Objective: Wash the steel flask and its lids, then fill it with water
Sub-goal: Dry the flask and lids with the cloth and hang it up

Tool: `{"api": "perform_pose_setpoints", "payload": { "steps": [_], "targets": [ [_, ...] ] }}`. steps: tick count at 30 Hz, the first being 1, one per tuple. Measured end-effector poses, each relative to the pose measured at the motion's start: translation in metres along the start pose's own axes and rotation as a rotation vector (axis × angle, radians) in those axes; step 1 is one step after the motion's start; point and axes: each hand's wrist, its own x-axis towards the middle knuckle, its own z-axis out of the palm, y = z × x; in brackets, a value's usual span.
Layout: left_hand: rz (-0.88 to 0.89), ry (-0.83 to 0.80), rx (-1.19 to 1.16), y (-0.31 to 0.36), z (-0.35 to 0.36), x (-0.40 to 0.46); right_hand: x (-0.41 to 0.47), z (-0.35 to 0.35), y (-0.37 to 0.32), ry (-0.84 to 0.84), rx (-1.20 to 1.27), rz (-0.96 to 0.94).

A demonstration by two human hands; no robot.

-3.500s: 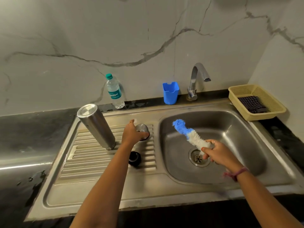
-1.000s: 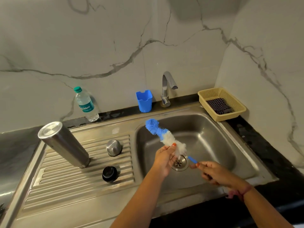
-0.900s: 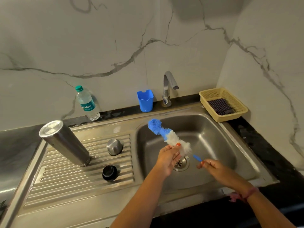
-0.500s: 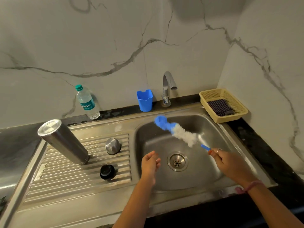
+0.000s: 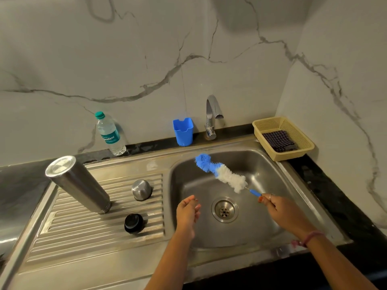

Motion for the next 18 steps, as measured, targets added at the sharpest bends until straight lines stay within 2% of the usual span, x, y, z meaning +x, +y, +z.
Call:
{"api": "perform_pose_setpoints", "payload": {
  "steps": [10, 18],
  "targets": [
    [0.016, 0.021, -0.024, 0.007, -0.002, 0.002, 0.011, -0.010, 0.002, -0.014, 0.017, -0.011],
    [0.068, -0.006, -0.048, 0.028, -0.002, 0.007, 0.040, -0.094, -0.047, -0.040, -0.040, -0.198]
  ]
}}
